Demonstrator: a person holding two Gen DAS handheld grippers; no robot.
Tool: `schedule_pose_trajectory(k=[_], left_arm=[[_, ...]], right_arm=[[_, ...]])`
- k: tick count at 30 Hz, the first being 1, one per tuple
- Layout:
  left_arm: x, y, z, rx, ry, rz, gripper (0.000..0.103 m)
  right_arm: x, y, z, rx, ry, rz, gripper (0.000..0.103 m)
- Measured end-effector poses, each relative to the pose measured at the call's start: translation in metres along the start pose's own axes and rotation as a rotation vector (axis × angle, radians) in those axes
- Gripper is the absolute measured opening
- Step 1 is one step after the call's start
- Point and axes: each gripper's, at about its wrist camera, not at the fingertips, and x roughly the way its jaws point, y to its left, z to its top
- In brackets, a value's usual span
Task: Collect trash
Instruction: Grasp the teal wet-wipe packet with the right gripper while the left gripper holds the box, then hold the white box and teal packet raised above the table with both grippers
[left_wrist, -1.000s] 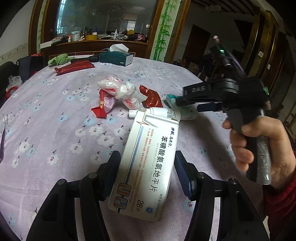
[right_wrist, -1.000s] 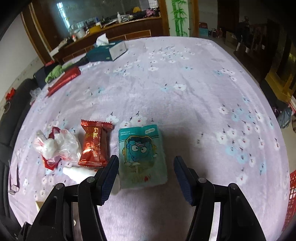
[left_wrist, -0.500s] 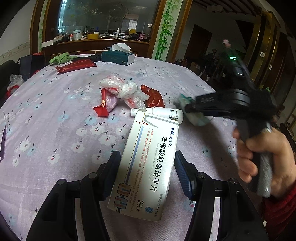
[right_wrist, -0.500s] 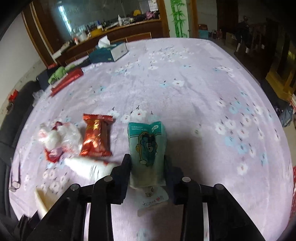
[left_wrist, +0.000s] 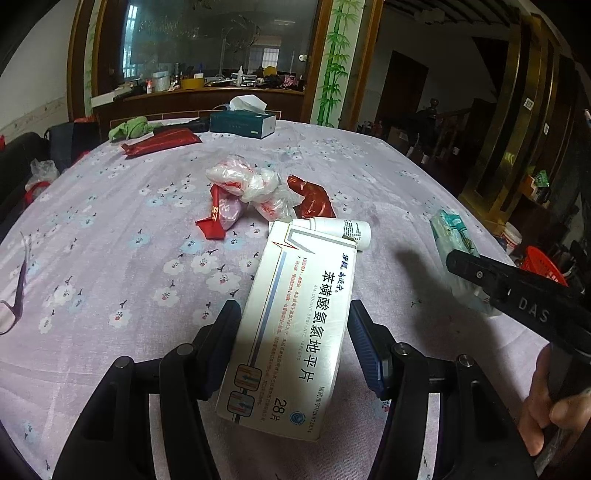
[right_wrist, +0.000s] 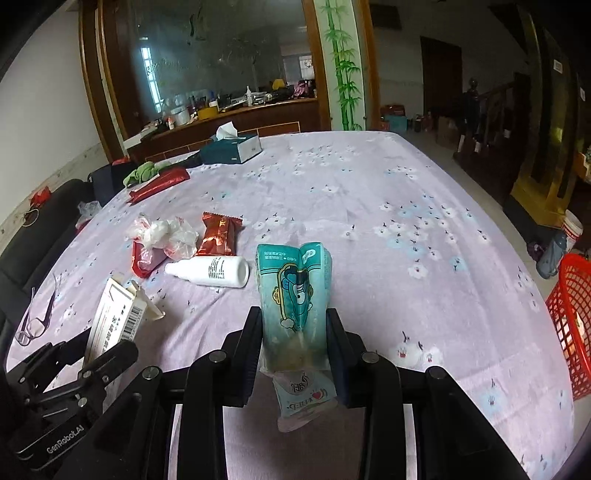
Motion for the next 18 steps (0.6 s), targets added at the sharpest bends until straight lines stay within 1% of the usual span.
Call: schedule_pose_trajectory(k=[18], left_arm=[[0.0024,0.0000,0.0005,0.004,0.011,0.008,0.058]], right_arm=[[0.0032,0.0063,-0.0107,-0.026,-0.010,-0.035,0.035]])
